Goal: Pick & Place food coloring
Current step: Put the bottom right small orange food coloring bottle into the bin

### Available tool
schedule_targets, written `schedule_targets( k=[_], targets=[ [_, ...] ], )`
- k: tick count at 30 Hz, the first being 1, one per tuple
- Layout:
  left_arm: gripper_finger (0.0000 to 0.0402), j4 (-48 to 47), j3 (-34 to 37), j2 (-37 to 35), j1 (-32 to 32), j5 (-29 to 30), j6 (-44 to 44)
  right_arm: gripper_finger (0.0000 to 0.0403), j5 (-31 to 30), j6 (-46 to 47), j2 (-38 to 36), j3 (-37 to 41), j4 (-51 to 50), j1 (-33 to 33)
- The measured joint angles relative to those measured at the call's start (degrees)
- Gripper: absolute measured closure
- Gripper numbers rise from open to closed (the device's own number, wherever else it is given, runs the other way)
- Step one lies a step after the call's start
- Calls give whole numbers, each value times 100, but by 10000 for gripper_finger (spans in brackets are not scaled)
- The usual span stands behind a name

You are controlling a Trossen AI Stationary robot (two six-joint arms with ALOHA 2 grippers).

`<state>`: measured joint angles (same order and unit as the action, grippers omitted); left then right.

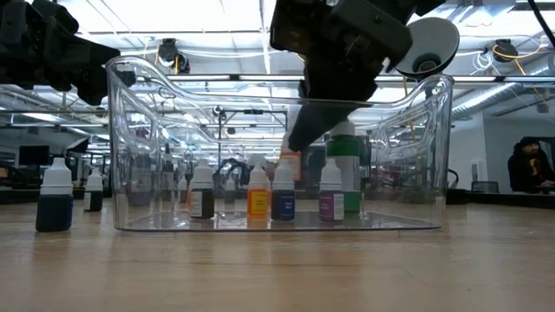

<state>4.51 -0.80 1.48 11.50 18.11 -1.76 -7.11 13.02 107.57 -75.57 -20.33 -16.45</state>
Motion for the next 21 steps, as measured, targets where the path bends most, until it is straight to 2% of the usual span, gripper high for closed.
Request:
schedule_targets(
  k=[10,21],
  targets=[
    [91,0,0,2,-1,0,0,365,-173,237,-257,-99,-514,-57],
    [91,0,0,1,-1,0,0,365,-358,122,-258,-328,-528,-211]
  ],
)
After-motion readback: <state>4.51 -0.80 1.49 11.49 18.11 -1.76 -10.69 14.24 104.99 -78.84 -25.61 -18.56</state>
